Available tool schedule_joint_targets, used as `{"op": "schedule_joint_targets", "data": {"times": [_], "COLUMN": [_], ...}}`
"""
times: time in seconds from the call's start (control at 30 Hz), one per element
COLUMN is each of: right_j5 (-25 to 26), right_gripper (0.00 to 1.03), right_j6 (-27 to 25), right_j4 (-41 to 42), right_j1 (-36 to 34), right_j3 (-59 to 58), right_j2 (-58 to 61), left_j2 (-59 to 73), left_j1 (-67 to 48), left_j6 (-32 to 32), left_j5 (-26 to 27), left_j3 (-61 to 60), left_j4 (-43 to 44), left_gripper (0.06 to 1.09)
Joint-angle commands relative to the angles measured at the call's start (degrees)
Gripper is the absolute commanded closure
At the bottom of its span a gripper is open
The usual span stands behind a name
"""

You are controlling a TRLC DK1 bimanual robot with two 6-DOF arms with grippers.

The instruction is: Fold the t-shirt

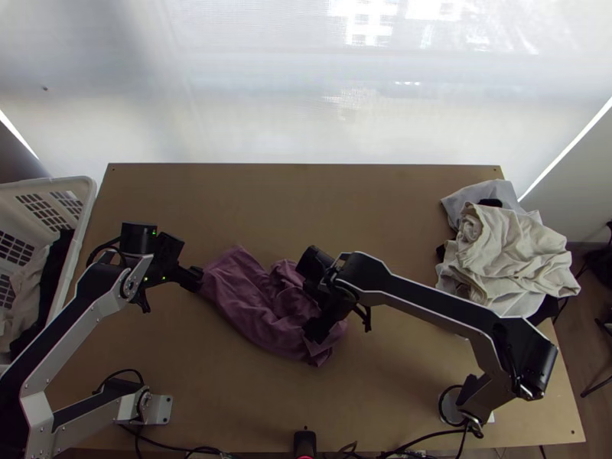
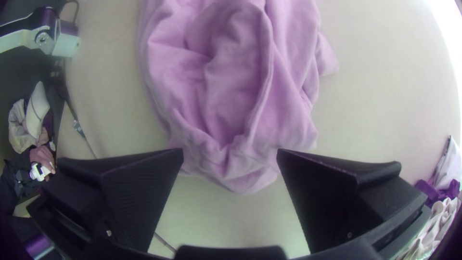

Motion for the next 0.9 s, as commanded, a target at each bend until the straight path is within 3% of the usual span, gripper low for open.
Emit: {"op": "schedule_joint_targets", "data": {"times": [0.0, 0.07, 0.47, 0.57, 0.77, 0.87], "right_j5": [-0.1, -0.1, -0.1, -0.2, -0.1, -0.1], "right_gripper": [0.19, 0.24, 0.27, 0.53, 0.57, 0.76], "right_j6": [0.1, 0.1, 0.5, 0.4, 0.4, 0.1], "right_j4": [1.8, 2.4, 2.1, 3.7, 4.6, 5.0], "right_j1": [0.3, 0.2, -2.7, -2.2, -1.3, -1.2], "right_j3": [-0.1, 0.0, -0.3, -1.5, -2.1, -1.7], "right_j2": [1.3, 1.3, 0.8, 0.2, 0.3, 0.5], "left_j2": [0.1, -0.1, -0.6, -0.7, -1.0, -1.0], "left_j1": [0.4, 0.4, 1.8, 1.8, 1.8, 1.8], "left_j6": [0.2, 0.8, 3.0, 2.9, 3.0, 3.2], "left_j5": [0.0, 0.0, 0.0, 0.0, 0.0, 0.0], "left_j3": [-0.2, -0.1, 0.0, -0.7, -1.7, -2.0], "left_j4": [0.0, 0.0, -0.2, -0.1, 0.2, 0.3], "left_gripper": [0.11, 0.11, 0.11, 0.11, 0.11, 0.11]}}
